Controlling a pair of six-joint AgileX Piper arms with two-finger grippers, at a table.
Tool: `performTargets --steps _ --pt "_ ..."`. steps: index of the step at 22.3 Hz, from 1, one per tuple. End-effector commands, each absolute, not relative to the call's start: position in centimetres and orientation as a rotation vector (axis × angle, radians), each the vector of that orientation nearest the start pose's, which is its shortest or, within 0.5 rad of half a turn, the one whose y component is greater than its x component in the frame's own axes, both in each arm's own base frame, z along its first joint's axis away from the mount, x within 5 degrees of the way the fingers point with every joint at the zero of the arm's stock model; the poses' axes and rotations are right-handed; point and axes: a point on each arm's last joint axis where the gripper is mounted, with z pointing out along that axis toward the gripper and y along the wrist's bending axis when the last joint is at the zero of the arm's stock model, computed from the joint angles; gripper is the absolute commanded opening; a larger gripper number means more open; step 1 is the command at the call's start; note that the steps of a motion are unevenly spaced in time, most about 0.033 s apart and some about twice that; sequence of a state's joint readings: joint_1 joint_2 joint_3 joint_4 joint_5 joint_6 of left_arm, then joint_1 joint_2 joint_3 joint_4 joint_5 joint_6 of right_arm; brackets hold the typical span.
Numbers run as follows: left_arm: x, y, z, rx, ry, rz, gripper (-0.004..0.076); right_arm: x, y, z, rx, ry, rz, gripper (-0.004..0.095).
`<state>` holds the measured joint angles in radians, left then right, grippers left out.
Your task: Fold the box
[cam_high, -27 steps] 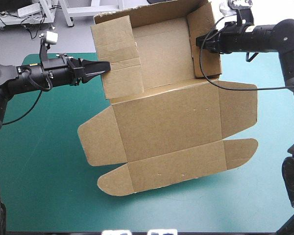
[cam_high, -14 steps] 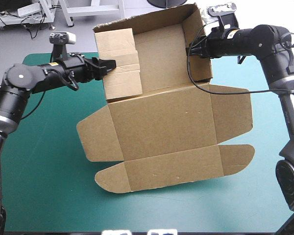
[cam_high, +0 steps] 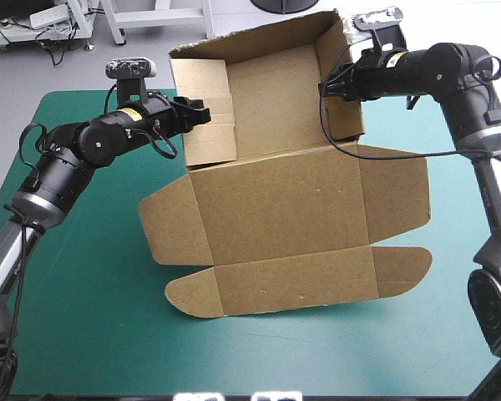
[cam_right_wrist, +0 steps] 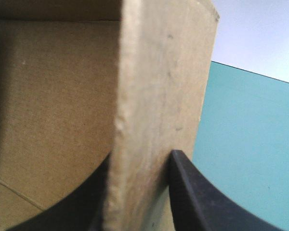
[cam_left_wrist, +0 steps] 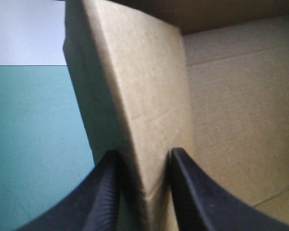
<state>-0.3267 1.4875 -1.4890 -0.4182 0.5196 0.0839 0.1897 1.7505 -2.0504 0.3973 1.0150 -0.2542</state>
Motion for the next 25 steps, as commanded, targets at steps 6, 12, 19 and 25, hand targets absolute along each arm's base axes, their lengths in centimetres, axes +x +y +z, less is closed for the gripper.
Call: performTargets --steps 6,12,19,25 --pt "31.6 -13.4 43.3 0.177 1.929 -0.621 -0.001 35.0 11.0 46.2 -0.549 2.227 0.499 -0.0016" --pt "33.2 -13.7 38.1 0.329 2.243 -0.45 -0.001 37.0 10.7 43.0 -0.526 2.385 0.41 -0.0017" --pt "34.4 -13.7 35.0 0.395 2.384 -0.336 -0.001 39.4 13.3 38.5 -0.599 2.502 0.277 -0.0017" --pt "34.4 -12.4 35.0 0.444 2.464 -0.119 -0.001 41.0 14.9 34.7 -0.647 2.587 0.226 -0.0016"
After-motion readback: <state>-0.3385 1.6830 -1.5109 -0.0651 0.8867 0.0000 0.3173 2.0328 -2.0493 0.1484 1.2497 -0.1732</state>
